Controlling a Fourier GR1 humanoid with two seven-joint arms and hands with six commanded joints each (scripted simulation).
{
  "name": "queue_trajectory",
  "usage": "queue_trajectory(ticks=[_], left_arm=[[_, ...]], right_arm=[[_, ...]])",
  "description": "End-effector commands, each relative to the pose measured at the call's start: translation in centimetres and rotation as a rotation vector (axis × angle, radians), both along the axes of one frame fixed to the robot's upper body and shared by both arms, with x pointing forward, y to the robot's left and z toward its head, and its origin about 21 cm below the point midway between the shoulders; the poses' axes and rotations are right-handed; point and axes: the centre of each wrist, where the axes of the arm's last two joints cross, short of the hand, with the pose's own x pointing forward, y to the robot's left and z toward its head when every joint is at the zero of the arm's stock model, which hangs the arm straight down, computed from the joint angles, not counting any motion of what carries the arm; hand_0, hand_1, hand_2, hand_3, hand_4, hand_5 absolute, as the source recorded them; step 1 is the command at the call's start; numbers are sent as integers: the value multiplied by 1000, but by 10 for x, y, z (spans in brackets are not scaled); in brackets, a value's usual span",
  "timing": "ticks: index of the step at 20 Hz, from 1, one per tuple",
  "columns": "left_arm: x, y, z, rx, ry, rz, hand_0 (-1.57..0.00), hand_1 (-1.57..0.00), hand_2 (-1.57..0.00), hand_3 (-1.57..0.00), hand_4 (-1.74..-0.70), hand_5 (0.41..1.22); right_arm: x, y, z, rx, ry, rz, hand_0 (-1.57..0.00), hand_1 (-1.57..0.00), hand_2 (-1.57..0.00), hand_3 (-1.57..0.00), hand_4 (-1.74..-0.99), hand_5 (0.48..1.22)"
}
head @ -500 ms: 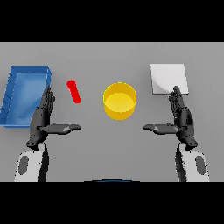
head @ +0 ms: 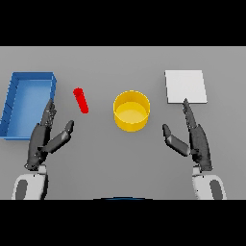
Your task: Pick up the red beaker and tilt it to pour out 1 green nut into yellow bowl. Pick up the yellow bowl and place it on the metallic measuring scale.
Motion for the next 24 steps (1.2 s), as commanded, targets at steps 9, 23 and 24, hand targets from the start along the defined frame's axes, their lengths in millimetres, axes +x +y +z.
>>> queue_trajectory(ticks=[9, 23, 24], left_arm=[[24, -16, -10, 58, 36, -26, 1, 1, 1, 1, -1116, 627], [103, -35, -37, 81, 31, -24, 1, 1, 1, 1, -1206, 636], [107, -39, -39, 90, 32, -28, 1, 1, 1, 1, -1221, 643]], right_arm=[[-5, 1, 7, 2, 9, -18, 1, 1, 1, 1, -1143, 650], [-2, -3, 11, 30, 8, -14, 1, 1, 1, 1, -1247, 673], [0, -2, 11, 32, 13, -12, 1, 1, 1, 1, -1247, 675]])
